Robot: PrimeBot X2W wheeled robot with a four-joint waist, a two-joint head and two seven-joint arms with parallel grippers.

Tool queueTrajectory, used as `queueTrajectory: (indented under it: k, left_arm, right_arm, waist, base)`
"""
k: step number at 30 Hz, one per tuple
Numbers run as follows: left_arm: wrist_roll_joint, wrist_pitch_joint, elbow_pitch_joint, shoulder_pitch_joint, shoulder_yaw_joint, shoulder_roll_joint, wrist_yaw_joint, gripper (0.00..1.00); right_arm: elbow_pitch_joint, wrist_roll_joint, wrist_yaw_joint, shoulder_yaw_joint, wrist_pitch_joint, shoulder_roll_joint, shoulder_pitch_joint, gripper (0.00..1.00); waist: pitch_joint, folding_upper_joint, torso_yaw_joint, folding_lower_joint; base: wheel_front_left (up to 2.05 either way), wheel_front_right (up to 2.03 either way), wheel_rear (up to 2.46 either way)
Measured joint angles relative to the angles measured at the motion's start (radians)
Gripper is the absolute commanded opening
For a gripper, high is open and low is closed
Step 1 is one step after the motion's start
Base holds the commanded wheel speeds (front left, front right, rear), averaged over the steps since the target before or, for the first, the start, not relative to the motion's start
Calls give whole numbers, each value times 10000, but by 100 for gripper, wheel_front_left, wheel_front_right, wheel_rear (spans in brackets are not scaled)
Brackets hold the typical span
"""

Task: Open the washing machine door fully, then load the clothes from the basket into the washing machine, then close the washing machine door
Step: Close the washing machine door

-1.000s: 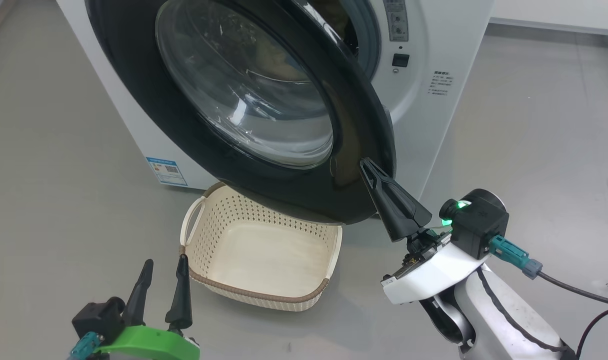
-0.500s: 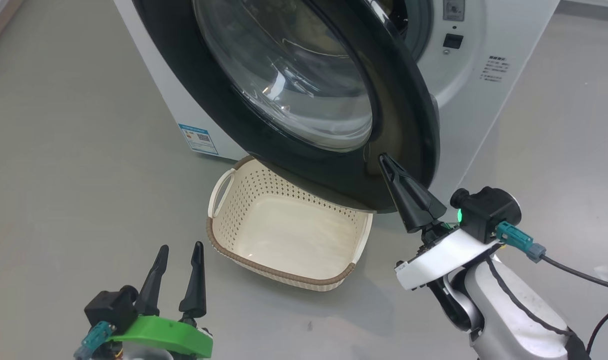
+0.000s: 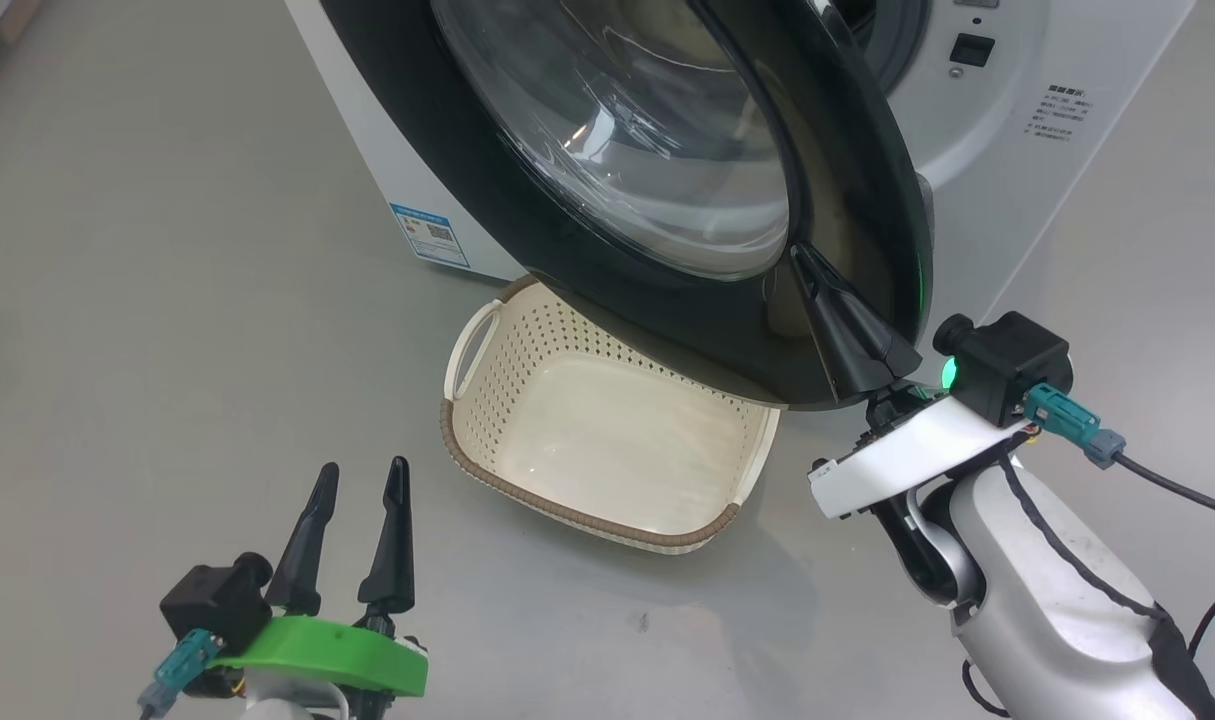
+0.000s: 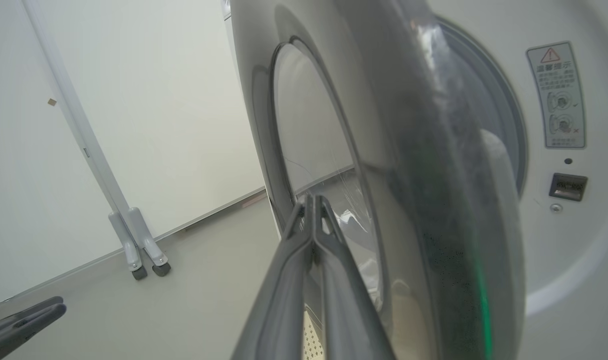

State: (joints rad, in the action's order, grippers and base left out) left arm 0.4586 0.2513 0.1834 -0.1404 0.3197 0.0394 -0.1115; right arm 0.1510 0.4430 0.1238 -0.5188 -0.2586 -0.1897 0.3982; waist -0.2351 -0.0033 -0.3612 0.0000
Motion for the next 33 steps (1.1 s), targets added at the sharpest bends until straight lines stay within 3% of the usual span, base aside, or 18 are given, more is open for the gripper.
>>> queueTrajectory:
  k: [33]
  left_arm:
    - [765,0,-1103,-597,330,-29,123,100]
  right_arm:
    - [29,77,79,832,0,-334,1719,0]
  waist:
    - [-1511,0,634,0]
  base:
    - [0,0,0]
